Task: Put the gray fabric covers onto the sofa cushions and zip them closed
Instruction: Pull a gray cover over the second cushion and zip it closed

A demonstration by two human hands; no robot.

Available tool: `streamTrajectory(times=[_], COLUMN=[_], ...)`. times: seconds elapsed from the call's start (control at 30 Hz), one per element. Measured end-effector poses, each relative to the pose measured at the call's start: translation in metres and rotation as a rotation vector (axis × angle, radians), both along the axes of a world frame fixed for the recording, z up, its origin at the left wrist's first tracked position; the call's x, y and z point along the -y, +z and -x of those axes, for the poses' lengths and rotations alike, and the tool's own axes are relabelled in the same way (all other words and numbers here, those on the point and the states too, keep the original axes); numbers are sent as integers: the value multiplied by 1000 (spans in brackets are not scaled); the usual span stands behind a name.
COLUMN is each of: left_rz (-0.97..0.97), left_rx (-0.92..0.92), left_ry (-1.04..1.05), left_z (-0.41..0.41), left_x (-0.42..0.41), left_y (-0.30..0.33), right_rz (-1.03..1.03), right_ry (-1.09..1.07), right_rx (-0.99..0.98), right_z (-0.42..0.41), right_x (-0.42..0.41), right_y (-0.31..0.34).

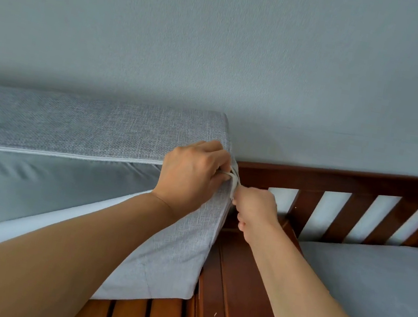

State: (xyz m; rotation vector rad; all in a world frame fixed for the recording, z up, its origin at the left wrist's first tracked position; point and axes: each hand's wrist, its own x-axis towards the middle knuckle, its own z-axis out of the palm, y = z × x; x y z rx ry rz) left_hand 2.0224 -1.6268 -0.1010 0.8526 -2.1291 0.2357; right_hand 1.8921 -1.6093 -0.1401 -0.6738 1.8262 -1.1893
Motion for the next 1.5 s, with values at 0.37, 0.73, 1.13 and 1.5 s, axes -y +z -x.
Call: streamTrajectory(times=[0.37,0.73,1.13,1.5], left_rz=[13,-8,-6,51], left_rx=[239,285,443,423], left_ry=[68,106,329,372], left_z=[-45,-72,-146,-199], left_x=[-12,-7,-18,-19], left_y=[8,24,16,23], right_rz=[109,67,63,92], right_ry=[137,339,526,682], right_rx=[-294,-608,-502,-297], right_z=[-12,-34,-69,-153], right_x=[-17,-20,-30,-28], right_y=[71,82,98,101])
